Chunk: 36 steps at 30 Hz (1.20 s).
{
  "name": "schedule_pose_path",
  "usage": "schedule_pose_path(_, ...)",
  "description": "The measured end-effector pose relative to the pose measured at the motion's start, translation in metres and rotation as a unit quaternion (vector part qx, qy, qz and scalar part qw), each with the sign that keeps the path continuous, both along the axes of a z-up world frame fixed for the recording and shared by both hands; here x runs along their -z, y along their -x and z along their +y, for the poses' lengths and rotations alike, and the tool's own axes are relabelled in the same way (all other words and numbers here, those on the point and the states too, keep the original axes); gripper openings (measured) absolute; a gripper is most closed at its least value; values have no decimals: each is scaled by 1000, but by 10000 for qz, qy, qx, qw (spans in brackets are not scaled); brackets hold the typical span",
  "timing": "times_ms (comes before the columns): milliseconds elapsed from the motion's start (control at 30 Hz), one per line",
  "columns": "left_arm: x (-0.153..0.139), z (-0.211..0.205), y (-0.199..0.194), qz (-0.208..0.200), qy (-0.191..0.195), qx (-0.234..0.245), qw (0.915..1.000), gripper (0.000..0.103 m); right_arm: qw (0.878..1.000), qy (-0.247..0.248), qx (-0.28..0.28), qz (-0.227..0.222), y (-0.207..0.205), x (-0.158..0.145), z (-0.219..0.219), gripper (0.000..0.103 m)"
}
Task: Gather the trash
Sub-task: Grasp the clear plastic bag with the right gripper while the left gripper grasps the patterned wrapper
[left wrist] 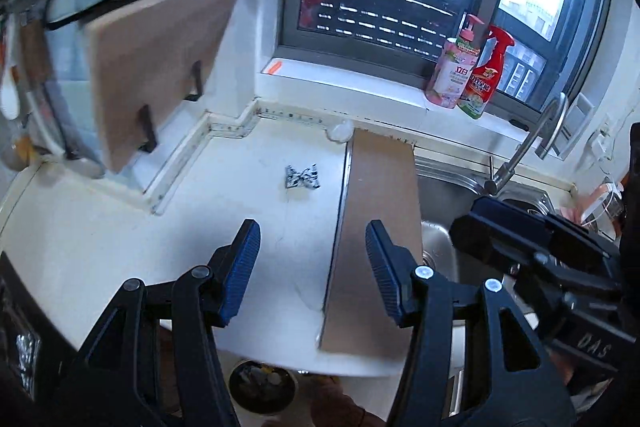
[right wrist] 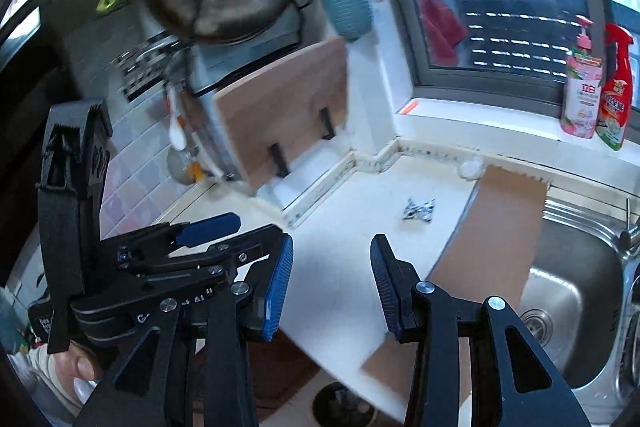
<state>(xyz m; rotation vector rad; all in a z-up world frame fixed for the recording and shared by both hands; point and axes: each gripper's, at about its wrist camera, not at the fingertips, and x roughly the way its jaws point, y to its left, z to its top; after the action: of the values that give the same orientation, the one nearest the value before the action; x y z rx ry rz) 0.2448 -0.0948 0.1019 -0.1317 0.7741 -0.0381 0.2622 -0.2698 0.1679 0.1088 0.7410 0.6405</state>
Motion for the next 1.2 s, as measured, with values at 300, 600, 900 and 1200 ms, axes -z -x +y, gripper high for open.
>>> schedule_pose_path(300, 51, -11, -122, 514, 29, -230, 9984, 52, 9989, -16, 395, 265, -147, 21, -51, 41)
schedule_pose_path(600, 131, 11, -263, 1314, 194, -763, 9882, 52, 9956, 76, 576, 729, -324, 86, -71, 41)
schedule_pose_path(900, 212, 30, -347, 2042, 429, -968, 9732, 52, 9860, 40, 691, 1520, -453, 201, -59, 41)
schedule_pose_path(1200, 255, 33, -355, 2339, 640, -774, 9671, 52, 9795, 126, 864, 1813, -507, 288, -31, 41)
